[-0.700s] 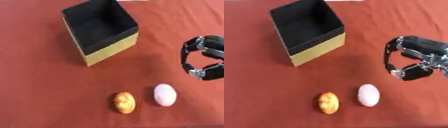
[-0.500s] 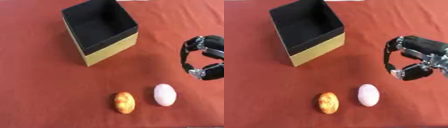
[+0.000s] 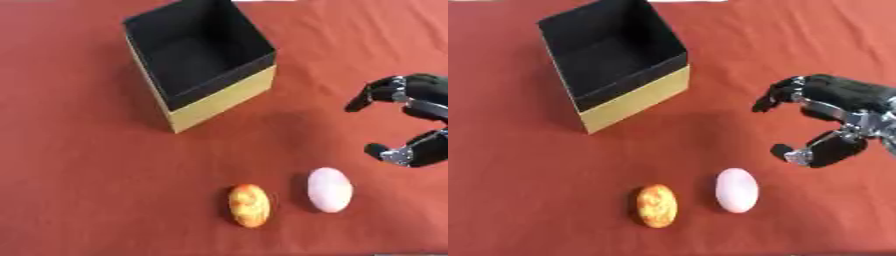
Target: Pick up objects on the table and place them in the box.
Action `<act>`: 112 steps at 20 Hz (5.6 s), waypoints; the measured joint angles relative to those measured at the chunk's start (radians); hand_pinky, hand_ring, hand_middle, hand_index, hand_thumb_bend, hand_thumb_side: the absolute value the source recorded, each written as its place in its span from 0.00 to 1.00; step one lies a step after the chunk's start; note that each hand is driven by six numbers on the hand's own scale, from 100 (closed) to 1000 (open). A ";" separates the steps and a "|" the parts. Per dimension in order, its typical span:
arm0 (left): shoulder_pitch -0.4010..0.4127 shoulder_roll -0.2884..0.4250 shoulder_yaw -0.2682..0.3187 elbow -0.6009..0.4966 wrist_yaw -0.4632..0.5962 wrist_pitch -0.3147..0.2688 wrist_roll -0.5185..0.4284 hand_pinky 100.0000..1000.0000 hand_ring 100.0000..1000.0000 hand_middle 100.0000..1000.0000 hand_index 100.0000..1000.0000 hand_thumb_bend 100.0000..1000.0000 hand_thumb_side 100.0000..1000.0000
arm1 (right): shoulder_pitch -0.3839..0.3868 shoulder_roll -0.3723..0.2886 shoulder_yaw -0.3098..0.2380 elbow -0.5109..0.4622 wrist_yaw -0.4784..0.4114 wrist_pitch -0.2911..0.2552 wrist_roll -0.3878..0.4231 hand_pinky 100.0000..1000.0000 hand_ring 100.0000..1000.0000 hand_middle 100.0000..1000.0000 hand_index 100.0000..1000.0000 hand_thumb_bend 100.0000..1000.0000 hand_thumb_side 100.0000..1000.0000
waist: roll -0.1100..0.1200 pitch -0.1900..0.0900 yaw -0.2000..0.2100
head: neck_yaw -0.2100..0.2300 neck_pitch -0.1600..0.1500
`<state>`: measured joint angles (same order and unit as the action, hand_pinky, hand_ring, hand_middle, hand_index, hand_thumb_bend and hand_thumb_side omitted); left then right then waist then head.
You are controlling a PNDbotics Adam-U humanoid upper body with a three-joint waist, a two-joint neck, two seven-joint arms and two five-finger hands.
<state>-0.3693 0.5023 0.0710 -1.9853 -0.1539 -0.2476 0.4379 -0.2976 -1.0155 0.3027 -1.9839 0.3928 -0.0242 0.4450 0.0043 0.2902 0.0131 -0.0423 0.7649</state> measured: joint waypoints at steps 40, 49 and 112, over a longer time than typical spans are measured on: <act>0.000 0.000 -0.001 0.000 0.000 0.003 -0.014 0.58 0.92 0.76 0.85 0.00 0.33 | 0.007 0.036 0.131 0.000 0.054 0.028 0.060 0.78 0.69 0.60 0.80 0.36 0.09 | 0.000 -0.011 0.013 | -0.013 0.000; 0.001 0.000 -0.001 0.000 -0.002 0.004 -0.018 0.58 0.92 0.76 0.85 0.00 0.33 | 0.008 0.052 0.148 0.000 0.079 0.023 0.041 0.75 0.66 0.58 0.79 0.32 0.06 | 0.001 -0.011 0.008 | -0.013 0.000; 0.042 0.000 -0.007 0.000 -0.014 0.020 -0.060 0.58 0.92 0.76 0.85 0.00 0.30 | -0.046 0.072 0.221 0.000 -0.033 0.089 0.143 0.77 0.71 0.69 0.88 0.22 0.30 | -0.019 -0.087 0.000 | -0.025 0.000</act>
<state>-0.3271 0.5026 0.0640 -1.9853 -0.1684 -0.2277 0.3780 -0.3434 -0.9433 0.5241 -1.9840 0.3597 0.0652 0.5877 -0.0143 0.2036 0.0135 -0.0672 0.7649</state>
